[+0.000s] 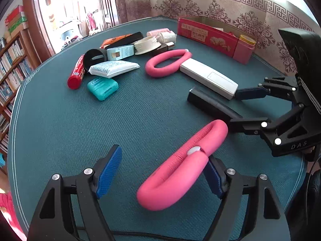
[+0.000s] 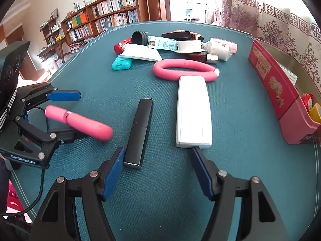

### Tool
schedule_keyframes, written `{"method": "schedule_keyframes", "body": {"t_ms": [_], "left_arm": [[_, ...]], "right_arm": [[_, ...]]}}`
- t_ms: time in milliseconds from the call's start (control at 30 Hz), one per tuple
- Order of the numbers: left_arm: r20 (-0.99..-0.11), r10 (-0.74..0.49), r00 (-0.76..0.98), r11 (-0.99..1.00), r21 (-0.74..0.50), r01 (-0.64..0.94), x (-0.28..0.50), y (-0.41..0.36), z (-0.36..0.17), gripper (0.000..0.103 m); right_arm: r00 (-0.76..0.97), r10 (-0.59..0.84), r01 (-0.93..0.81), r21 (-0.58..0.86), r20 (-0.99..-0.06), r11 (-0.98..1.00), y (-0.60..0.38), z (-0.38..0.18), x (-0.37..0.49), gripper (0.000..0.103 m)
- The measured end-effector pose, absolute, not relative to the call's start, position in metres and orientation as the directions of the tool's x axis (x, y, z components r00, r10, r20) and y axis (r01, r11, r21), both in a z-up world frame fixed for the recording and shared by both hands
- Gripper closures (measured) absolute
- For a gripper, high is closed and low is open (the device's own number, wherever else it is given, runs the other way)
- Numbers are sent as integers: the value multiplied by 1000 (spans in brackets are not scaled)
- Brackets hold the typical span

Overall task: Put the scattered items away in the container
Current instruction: 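Grasp the pink ring grip with the left gripper, then grasp the black stick with the right gripper while left holds pink ring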

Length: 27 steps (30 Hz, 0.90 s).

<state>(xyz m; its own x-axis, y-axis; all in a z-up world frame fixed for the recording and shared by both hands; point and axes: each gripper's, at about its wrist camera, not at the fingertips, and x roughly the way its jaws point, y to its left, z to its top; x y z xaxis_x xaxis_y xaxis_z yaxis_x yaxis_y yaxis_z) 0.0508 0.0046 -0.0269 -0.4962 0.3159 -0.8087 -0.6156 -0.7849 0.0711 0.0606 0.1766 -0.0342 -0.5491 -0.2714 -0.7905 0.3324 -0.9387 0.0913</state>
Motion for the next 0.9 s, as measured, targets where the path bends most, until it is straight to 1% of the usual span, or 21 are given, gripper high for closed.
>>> {"method": "schedule_keyframes", "body": {"t_ms": [67,133,167,267,400,500,567,600,633,667,700,767,867,900], "left_arm": [[-815,292,-500,-763,117,-636,60,13,-30,23],[-801,280,-529,-748,164,-643,69,17,-29,23],[-801,283,-528,-741,168,-651,73,17,-27,23],[-806,324,-495,-717,132,-685,82,18,-25,23],[-808,336,-484,-694,136,-707,86,24,-27,23],[-811,339,-477,-712,110,-694,77,26,-28,23],[-821,345,-455,-729,71,-680,70,26,-32,23],[-821,357,-445,-738,45,-674,67,24,-33,29],[-819,364,-444,-744,31,-668,66,24,-32,35],[-816,359,-452,-749,37,-662,67,24,-31,44],[-818,350,-457,-754,43,-655,67,25,-30,44],[-819,334,-466,-770,48,-637,68,25,-30,45],[-808,304,-505,-794,78,-602,71,24,-28,47],[-800,288,-526,-808,91,-582,70,22,-27,47]], "right_arm": [[-553,-282,332,103,-784,-938,179,-34,62,32],[-553,-299,336,121,-778,-934,182,-33,62,32],[-552,-311,338,134,-774,-932,184,-33,62,32],[-541,-355,355,176,-763,-918,187,-33,61,32],[-524,-402,371,224,-751,-901,190,-32,61,32],[-520,-414,382,230,-747,-895,189,-31,63,32],[-518,-413,391,222,-749,-893,188,-31,64,32],[-519,-413,397,217,-748,-892,187,-31,65,33],[-519,-413,404,211,-748,-890,186,-30,66,37],[-519,-413,410,206,-749,-889,185,-30,67,40],[-519,-412,414,201,-749,-888,184,-30,67,41],[-515,-410,420,195,-752,-886,182,-30,67,49],[-506,-408,425,192,-760,-885,177,-32,64,56],[-503,-408,426,191,-762,-884,174,-32,63,56]]}}
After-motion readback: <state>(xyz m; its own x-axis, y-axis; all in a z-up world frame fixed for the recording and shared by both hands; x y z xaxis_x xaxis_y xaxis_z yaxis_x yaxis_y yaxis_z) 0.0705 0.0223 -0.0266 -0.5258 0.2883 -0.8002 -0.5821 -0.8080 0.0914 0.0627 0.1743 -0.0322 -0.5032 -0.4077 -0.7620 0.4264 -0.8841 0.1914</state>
